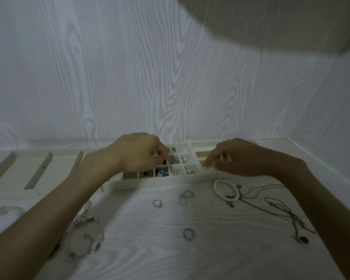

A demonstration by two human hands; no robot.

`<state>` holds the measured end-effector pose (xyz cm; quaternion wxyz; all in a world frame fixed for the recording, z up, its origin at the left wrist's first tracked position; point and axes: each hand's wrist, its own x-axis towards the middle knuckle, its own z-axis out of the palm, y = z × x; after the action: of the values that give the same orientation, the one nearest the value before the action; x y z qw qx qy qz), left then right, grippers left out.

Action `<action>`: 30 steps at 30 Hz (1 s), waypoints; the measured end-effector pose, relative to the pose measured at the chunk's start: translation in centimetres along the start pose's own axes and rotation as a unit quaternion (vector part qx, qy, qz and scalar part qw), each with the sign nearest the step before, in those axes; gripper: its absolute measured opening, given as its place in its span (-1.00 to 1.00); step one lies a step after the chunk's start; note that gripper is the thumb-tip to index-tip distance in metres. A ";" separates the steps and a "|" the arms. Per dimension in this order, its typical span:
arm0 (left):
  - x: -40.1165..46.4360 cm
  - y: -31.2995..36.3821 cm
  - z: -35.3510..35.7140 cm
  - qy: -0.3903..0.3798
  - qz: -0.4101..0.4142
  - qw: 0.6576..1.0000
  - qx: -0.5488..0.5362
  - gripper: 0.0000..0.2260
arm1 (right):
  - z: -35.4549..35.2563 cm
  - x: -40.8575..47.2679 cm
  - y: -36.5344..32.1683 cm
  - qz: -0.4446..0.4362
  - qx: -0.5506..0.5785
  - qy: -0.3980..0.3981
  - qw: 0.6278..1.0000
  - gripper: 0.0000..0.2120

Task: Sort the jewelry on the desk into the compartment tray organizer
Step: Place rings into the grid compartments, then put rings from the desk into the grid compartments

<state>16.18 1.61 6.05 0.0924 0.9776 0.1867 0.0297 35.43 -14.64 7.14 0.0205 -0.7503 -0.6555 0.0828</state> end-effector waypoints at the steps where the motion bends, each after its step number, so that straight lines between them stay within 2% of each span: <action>1: -0.8 0.0 0.4 -0.004 -0.011 1.000 0.002 -0.78 | 0.7 -0.6 -0.4 0.000 0.008 -0.001 1.000 -0.78; 5: -4.2 0.4 2.4 -0.017 -0.029 0.999 -0.022 -0.78 | 4.0 -2.9 -3.1 -0.019 0.058 -0.022 0.998 -0.78; 8: -6.3 0.6 4.0 -0.028 -0.043 0.998 -0.046 -0.75 | 6.4 -4.0 -4.5 -0.028 0.062 -0.027 0.997 -0.71; 11: -8.1 0.6 5.2 -0.045 -0.046 0.996 -0.060 -0.72 | 8.2 -4.9 -5.9 -0.030 0.088 -0.011 0.996 -0.63; 13: -8.7 0.6 5.9 -0.048 -0.049 0.996 -0.059 -0.68 | 9.0 -5.2 -6.6 -0.024 0.092 0.014 0.995 -0.66; 17: -8.3 1.0 7.3 0.001 -0.075 0.995 -0.059 -0.63 | 9.7 -5.2 -7.8 -0.008 0.139 0.085 0.987 -0.86; 19: -7.9 1.6 7.9 0.026 -0.087 0.994 -0.062 -0.66 | 9.9 -5.0 -8.3 0.011 0.157 0.091 0.983 -0.89; 22: -7.5 2.6 8.5 0.074 -0.099 0.991 -0.058 -0.83 | 9.7 -4.5 -8.7 0.069 0.206 0.065 0.974 -0.84; 26: -7.6 2.5 8.5 0.120 -0.092 0.987 -0.059 -0.83 | 9.6 -4.1 -8.8 0.098 0.242 0.032 0.965 -0.82; 30: -8.0 1.5 8.1 0.107 -0.080 0.989 -0.063 -0.83 | 9.4 -3.7 -8.6 0.099 0.237 0.017 0.966 -0.81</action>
<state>10.06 -4.12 -1.80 0.1353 0.9432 0.2704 0.1379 25.08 -17.84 -0.57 0.2004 -0.7863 -0.5394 0.2248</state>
